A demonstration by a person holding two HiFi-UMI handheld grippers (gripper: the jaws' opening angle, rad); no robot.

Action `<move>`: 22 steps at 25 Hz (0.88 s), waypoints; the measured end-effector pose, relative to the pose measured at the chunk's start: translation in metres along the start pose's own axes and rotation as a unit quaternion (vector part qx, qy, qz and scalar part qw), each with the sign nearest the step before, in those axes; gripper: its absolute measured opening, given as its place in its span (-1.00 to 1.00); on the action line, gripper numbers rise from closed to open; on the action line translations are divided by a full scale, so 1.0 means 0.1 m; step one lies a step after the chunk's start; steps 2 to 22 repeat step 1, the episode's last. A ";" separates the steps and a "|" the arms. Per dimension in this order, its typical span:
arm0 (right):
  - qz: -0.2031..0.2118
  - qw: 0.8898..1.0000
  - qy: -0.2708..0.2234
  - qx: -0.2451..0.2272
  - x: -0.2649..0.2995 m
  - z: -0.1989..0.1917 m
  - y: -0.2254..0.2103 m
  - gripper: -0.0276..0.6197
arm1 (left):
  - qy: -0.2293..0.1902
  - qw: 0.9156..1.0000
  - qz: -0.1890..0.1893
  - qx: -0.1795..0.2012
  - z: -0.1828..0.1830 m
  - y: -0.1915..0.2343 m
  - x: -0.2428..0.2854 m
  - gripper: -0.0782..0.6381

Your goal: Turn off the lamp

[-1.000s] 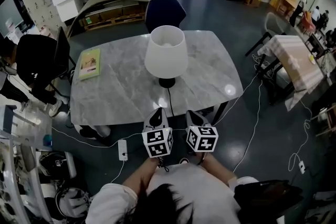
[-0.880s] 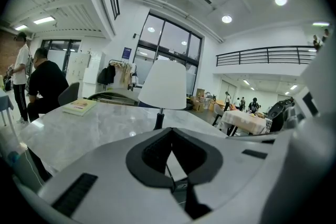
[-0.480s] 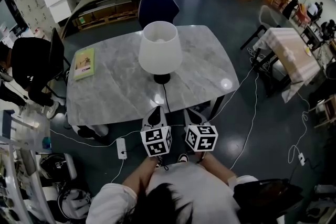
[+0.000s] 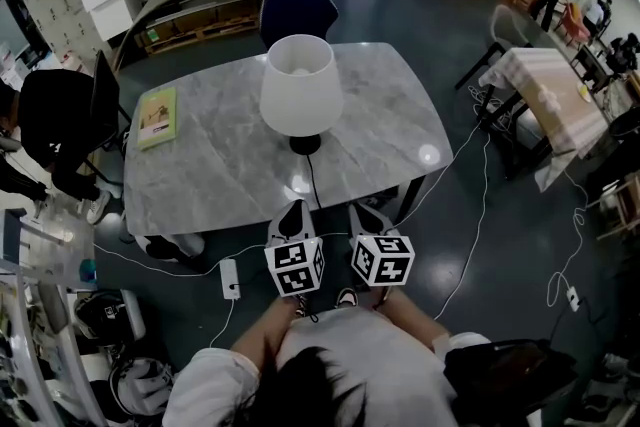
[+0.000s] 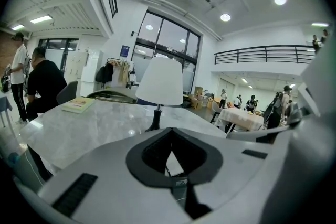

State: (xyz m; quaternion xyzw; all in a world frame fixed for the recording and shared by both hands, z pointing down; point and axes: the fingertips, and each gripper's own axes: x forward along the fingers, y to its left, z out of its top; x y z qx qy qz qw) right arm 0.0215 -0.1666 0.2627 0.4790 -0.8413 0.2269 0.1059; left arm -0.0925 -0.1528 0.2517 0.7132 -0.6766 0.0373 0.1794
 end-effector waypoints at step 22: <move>0.000 1.000 0.000 0.001 0.00 0.00 0.00 -0.92 | 0.001 1.000 0.000 0.000 -0.01 0.00 0.00 -0.76</move>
